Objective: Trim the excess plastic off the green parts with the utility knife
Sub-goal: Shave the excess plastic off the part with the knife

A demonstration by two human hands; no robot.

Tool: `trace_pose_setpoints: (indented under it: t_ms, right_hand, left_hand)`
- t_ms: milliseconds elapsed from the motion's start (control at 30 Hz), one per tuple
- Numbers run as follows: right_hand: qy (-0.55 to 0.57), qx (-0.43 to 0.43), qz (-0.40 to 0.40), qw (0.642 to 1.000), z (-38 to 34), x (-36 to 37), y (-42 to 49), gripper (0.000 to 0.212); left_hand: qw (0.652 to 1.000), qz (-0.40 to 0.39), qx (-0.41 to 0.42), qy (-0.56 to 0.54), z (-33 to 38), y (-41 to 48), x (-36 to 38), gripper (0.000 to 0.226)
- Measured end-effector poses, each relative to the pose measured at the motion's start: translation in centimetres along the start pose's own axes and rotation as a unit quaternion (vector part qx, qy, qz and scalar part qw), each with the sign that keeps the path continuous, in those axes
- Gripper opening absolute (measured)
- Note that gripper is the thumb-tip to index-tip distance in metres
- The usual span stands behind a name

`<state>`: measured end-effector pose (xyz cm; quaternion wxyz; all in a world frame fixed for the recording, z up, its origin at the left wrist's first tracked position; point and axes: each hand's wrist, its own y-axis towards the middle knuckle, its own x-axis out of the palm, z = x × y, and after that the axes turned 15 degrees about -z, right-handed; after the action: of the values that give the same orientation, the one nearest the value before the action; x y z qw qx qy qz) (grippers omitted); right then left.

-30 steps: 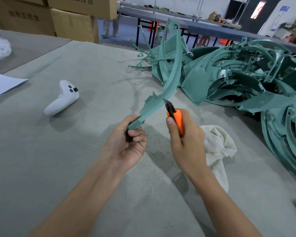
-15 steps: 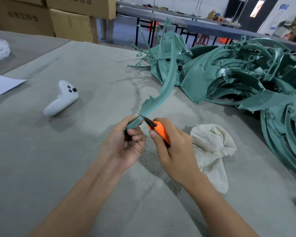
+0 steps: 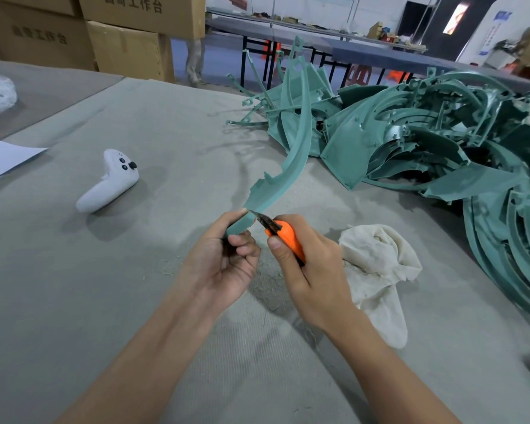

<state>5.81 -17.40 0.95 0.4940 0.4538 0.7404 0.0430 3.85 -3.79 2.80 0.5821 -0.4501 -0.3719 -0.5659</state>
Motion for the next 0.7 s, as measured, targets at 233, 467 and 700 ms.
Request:
trace_pose_setpoints:
  t_ms: [233, 467, 700]
  right_hand:
    - [0.004, 0.012, 0.021, 1.0, 0.1, 0.1, 0.0, 0.018]
    - [-0.036, 0.096, 0.093, 0.99, 1.8, -1.2, 0.8, 0.011]
    - [-0.067, 0.081, 0.103, 0.989, 0.9, -0.3, 0.5, 0.024]
  left_hand:
    - [1.0, -0.007, -0.01, -0.009, 0.0, 0.0, -0.1, 0.022]
    - [0.999, -0.026, -0.038, -0.006, -0.1, -0.1, 0.0, 0.019]
    - [0.999, -0.034, -0.029, -0.016, -0.1, -0.1, -0.1, 0.018]
